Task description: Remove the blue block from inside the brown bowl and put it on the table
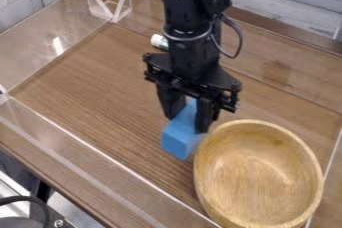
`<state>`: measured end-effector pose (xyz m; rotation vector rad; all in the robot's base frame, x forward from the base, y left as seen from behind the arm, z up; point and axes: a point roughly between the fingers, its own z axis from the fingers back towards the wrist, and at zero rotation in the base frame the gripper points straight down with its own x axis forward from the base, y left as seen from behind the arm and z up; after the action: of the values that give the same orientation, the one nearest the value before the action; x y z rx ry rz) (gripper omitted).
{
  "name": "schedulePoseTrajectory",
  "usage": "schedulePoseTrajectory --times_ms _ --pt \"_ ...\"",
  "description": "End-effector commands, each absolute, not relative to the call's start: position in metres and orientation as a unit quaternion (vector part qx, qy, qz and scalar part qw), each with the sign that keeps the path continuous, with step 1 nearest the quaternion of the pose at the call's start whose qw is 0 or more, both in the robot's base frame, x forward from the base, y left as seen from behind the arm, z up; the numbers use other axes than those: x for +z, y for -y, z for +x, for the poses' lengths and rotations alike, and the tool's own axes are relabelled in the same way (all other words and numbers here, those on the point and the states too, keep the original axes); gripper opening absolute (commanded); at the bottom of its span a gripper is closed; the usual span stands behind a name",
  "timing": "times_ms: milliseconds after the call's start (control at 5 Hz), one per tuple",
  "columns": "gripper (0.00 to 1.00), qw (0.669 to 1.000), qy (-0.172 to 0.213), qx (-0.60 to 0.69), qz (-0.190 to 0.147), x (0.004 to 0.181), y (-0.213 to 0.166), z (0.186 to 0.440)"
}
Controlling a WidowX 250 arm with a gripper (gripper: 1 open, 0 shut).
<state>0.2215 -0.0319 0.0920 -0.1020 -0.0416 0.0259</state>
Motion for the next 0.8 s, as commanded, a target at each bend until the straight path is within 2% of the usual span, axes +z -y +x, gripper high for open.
schedulePoseTrajectory --times_ms 0,600 --pt "0.00 0.998 0.042 0.008 -0.048 0.104 0.025 0.226" --pt "0.00 0.999 0.036 0.002 -0.037 0.104 0.006 0.225"
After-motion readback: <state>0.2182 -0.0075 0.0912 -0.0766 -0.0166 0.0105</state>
